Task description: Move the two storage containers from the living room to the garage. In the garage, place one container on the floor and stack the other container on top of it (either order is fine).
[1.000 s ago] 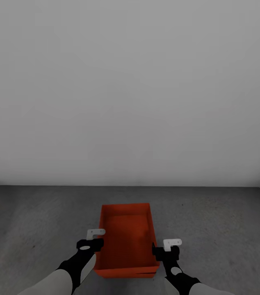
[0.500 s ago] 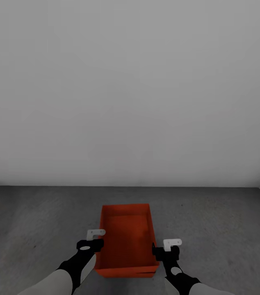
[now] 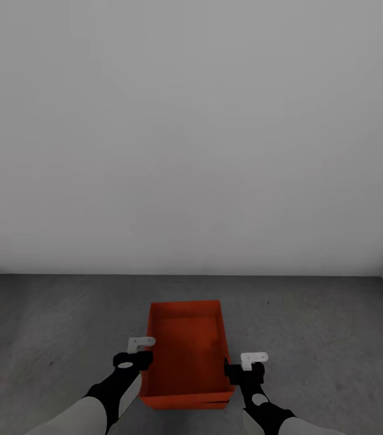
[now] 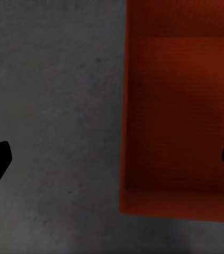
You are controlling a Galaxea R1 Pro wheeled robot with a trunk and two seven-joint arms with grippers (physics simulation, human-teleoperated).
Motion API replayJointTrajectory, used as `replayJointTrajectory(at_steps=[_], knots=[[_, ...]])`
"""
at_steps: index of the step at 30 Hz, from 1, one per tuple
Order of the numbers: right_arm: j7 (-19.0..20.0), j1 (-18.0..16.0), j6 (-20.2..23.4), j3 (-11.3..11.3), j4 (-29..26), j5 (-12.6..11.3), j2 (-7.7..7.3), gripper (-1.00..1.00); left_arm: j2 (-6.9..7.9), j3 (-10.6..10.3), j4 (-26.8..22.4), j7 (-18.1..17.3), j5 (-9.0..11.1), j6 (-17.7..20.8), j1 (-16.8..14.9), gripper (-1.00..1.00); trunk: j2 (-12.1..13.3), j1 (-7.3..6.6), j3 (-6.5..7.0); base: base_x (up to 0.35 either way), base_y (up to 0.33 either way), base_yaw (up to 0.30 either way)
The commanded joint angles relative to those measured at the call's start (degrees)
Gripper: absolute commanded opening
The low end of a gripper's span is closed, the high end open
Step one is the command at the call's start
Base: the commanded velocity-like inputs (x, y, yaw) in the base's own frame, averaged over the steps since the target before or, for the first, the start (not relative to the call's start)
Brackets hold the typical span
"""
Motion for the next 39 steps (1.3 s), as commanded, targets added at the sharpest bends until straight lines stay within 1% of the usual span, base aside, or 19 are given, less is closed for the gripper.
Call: replayJointTrajectory(at_steps=[1, 3, 8, 15, 39], knots=[[-0.23, -0.04, -0.15, 0.49, 0.05, -0.40, 0.02, 1.00, 0.02, -0.50, -0.08, 0.36, 0.58, 0.26, 0.01, 1.00, -0.05, 0.01, -0.06, 0.000, 0.000, 0.000], [-0.25, -0.04, -0.15, 0.49, 0.05, -0.40, 0.02, 1.00, -0.05, -0.52, -0.08, 0.39, 0.57, 0.48, -0.01, 1.00, -0.05, 0.01, -0.06, -0.064, 0.000, 0.000], [-0.27, -0.04, -0.16, 0.49, 0.05, -0.40, 0.03, 1.00, -0.20, -0.53, -0.09, 0.41, 0.56, 0.71, 0.01, 1.00, -0.05, 0.01, -0.06, -0.282, 0.000, 0.000], [-0.27, -0.04, -0.16, 0.49, 0.05, -0.40, 0.03, 1.00, -0.40, -0.53, -0.03, 0.42, 0.55, 0.75, -0.01, 1.00, -0.05, 0.01, -0.06, -0.336, 0.000, 0.000], [-0.27, -0.04, -0.12, 0.49, 0.05, -0.40, -0.01, 1.00, -0.42, -0.56, 0.00, 0.42, 0.40, 0.84, 0.02, 1.00, -0.05, 0.01, -0.06, -0.346, 0.000, 0.000]])
